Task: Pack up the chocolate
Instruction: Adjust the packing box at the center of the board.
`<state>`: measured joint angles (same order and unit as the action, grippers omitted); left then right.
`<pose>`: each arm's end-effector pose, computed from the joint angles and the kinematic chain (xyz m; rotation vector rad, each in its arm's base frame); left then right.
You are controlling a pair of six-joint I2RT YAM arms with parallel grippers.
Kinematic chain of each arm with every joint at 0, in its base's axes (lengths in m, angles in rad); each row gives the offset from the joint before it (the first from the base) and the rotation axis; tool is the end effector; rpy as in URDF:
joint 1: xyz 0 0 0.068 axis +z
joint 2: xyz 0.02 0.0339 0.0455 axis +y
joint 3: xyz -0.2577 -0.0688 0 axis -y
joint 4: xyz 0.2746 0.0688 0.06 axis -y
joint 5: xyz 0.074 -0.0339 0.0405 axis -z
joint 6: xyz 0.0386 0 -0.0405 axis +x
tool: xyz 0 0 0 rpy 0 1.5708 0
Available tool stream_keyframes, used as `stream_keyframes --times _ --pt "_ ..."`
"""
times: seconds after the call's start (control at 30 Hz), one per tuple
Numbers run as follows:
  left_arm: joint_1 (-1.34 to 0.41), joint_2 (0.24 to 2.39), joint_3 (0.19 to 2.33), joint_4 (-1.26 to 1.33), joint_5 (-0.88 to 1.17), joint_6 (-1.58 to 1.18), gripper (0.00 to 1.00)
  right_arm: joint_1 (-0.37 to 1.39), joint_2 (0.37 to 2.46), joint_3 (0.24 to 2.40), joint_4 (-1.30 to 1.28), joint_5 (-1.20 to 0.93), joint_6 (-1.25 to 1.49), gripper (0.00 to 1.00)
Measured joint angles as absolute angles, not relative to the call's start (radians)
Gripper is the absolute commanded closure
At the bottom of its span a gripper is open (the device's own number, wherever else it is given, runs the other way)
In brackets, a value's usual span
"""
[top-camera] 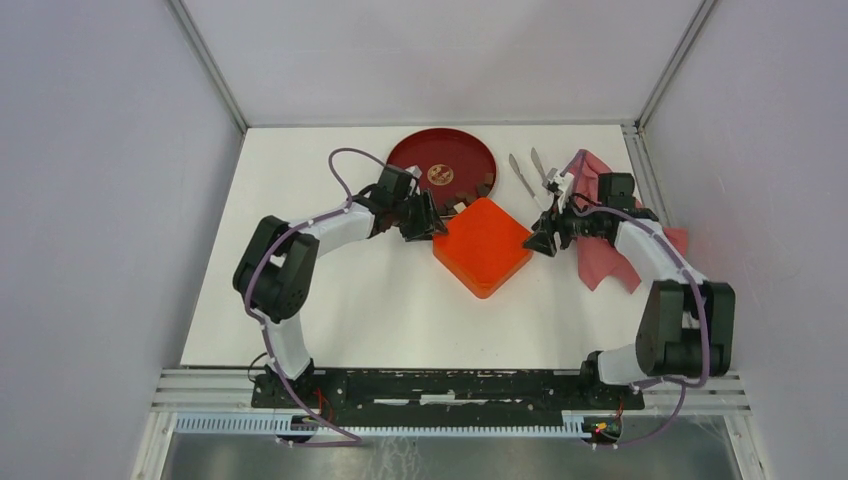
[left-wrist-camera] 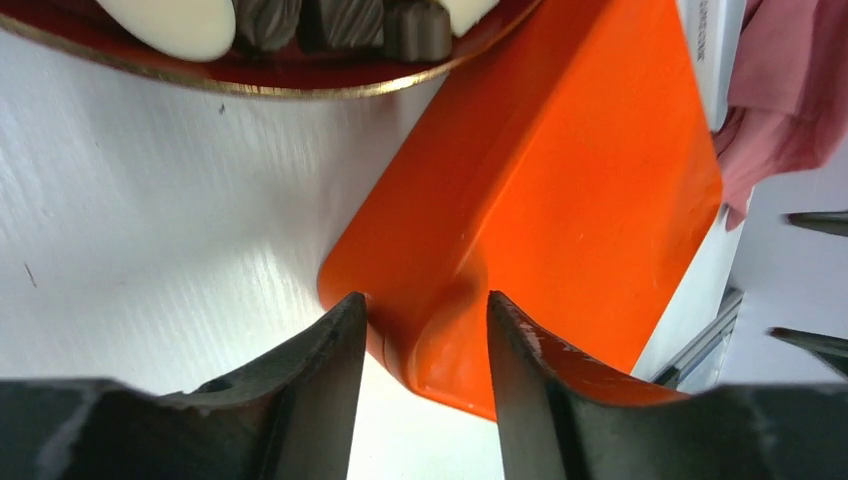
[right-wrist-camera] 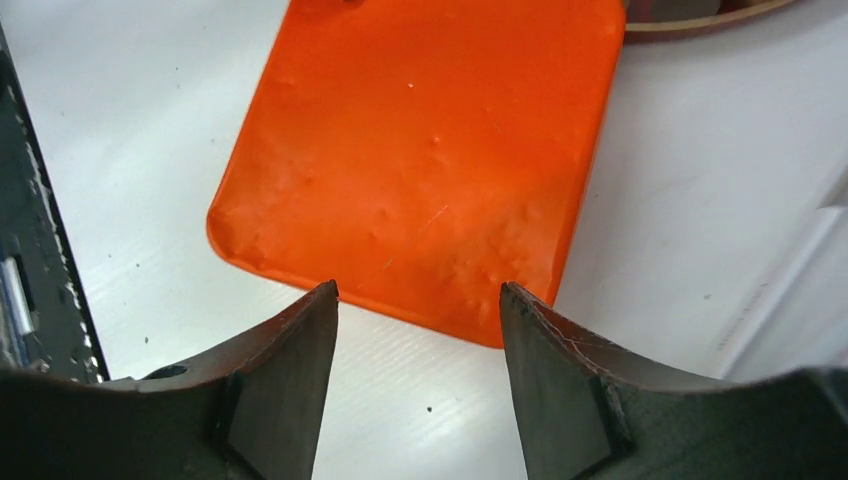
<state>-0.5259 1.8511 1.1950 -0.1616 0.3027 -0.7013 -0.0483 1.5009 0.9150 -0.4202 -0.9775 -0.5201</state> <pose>0.3586 -0.2214 0.1603 -0.0701 2.5510 -0.8976 0.3163 0.0168 0.1880 -0.8378 2.0441 0.9369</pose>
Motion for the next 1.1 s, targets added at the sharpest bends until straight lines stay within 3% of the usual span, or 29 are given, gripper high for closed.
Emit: stream_keyframes --times 0.07,0.13,0.27,0.47,0.63,0.87,1.1 --pt "-0.529 1.852 1.178 -0.160 0.323 -0.702 0.50 -0.049 1.413 0.915 -0.477 -0.974 -0.607 0.39" --pt "-0.533 1.848 1.158 -0.146 0.333 -0.702 0.50 -0.050 1.348 0.911 -0.503 -0.957 -0.654 0.52" --pt "-0.559 1.809 1.098 -0.118 0.351 -0.704 0.51 -0.059 1.229 0.804 -0.477 -0.833 -0.666 0.67" --pt "-0.688 1.755 1.008 -0.041 0.355 -0.749 0.51 -0.157 1.177 0.674 -0.439 -0.571 -0.664 0.76" --pt "-0.804 1.750 0.989 0.023 0.366 -0.800 0.51 -0.176 1.295 0.691 -0.430 -0.532 -0.688 0.72" --pt "-0.862 1.731 0.939 0.126 0.350 -0.841 0.50 -0.079 1.490 0.807 -0.510 -0.650 -0.724 0.60" --pt "-0.882 1.485 0.848 0.047 0.229 -0.727 0.50 0.076 1.581 0.961 -0.540 -0.747 -0.721 0.56"
